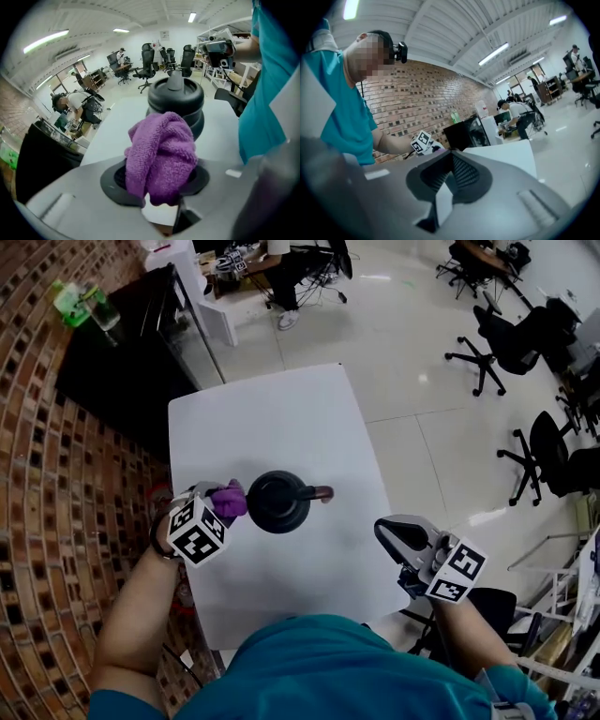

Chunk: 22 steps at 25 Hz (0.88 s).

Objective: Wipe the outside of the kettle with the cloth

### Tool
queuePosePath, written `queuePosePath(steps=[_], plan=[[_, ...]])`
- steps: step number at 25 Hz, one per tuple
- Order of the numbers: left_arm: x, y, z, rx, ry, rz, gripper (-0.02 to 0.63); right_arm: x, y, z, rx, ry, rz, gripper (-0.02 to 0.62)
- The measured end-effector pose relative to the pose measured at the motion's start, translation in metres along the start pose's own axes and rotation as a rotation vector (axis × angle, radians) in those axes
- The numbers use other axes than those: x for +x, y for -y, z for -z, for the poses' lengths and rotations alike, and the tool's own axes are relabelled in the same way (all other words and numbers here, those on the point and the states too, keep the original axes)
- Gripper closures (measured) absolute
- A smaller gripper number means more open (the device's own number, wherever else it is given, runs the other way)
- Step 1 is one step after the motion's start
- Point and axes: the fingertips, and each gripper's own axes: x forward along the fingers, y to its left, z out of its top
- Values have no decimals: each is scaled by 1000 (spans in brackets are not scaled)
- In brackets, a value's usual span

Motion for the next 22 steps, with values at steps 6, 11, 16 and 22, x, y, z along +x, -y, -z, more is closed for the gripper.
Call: queuePosePath(steps=[6, 11, 16, 22], plan=[[-15, -53, -58, 568, 47, -30, 430, -5, 11, 5, 21, 8, 25, 591], [13, -41, -72, 741, -34, 162, 430, -13, 25, 11, 44, 16, 38, 591], [35, -42, -69, 650, -73, 187, 443, -28, 48, 13, 66, 24, 36, 591], [-9, -74, -46, 211, 23, -4, 443, -38, 64, 11, 48, 15, -33, 591]])
